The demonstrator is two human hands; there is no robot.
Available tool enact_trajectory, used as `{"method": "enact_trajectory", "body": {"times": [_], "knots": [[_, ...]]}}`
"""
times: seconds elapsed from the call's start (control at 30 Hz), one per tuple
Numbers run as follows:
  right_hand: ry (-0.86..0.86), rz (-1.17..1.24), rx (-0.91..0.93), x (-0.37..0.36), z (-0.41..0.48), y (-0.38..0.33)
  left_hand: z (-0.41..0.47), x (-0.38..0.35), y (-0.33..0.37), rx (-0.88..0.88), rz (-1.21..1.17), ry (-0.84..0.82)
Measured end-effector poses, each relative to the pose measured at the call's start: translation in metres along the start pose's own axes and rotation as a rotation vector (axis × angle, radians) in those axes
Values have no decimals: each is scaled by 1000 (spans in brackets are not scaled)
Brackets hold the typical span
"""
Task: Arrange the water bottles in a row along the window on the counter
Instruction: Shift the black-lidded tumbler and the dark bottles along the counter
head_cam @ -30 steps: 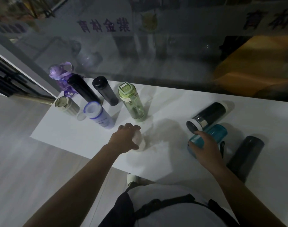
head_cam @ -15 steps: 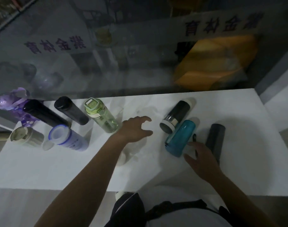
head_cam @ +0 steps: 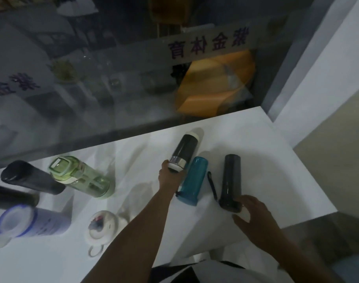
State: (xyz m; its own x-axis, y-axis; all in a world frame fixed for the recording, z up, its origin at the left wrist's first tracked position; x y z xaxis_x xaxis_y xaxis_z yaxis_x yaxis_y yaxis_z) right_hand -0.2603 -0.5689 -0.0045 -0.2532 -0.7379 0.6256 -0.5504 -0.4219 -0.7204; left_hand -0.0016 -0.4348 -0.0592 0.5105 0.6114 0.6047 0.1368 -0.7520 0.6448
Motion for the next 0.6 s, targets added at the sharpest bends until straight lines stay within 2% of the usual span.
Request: {"method": "enact_trajectory", "body": {"times": [0.2,0.43,0.6], "knots": [[-27,45,25,1,3,-2,0,24,-2,-45,-19,15],[-53,155,68,-8,26,-23,-4,105,5,-141,-4,122],[-44,161,121,-14,39,-40,-3,157,35,-257,348,184]]}}
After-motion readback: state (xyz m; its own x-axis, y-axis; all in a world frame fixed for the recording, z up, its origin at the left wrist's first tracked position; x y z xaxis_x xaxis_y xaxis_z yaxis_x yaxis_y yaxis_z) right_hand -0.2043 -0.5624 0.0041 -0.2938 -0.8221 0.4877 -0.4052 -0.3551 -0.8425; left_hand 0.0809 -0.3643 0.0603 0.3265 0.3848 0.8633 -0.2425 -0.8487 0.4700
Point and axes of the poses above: each hand's wrist, its own z-axis towards the middle knuckle, its own x-axis out of the back of the hand, y = z × x, the point moved 3 cm from there along z, towards the middle knuckle, and after that the axes turned 13 degrees about z, right-handed, at the moved point
